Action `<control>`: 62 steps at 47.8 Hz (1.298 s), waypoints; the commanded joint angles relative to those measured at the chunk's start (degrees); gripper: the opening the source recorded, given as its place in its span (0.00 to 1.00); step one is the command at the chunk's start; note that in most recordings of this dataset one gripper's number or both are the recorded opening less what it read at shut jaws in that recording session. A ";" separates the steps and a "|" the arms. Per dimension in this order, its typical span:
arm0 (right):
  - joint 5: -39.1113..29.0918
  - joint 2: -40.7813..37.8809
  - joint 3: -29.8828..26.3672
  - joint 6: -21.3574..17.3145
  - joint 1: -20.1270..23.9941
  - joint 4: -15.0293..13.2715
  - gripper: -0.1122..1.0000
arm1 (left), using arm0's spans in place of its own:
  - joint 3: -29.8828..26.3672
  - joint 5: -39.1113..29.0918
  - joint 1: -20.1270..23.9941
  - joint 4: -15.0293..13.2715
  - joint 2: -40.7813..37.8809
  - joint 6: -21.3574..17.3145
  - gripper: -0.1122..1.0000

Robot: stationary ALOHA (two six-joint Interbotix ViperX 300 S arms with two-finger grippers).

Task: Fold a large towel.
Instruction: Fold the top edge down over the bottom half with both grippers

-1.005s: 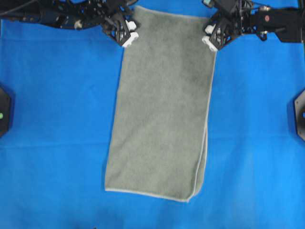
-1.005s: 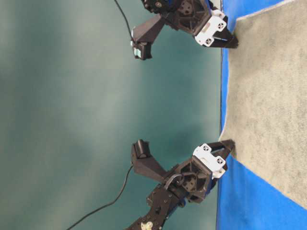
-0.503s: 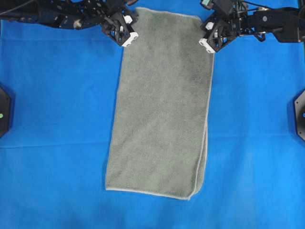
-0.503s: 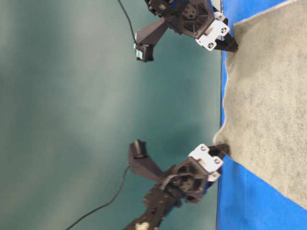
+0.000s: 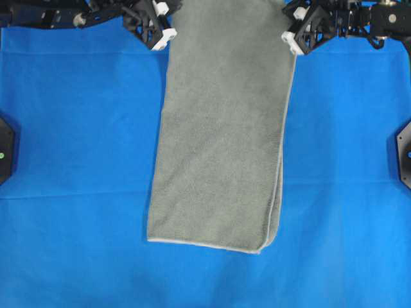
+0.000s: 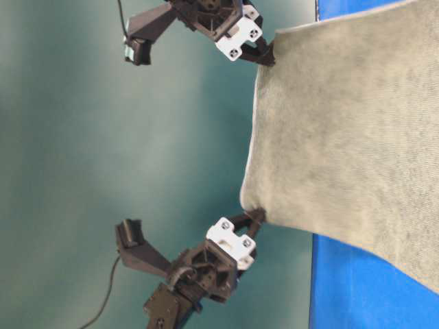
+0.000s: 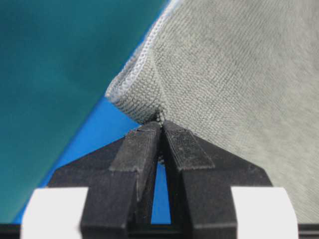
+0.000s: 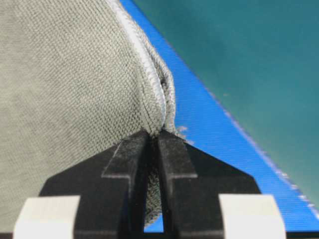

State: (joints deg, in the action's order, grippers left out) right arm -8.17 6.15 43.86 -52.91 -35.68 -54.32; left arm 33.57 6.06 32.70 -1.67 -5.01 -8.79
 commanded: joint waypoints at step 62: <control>-6.94 -0.09 0.35 -0.18 54.93 29.79 0.15 | 16.00 -0.09 -50.54 -0.44 5.71 17.23 0.12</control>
State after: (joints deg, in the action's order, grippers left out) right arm -15.21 5.54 45.26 -53.09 18.98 -24.70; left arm 50.98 5.80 -17.40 -2.20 0.62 8.53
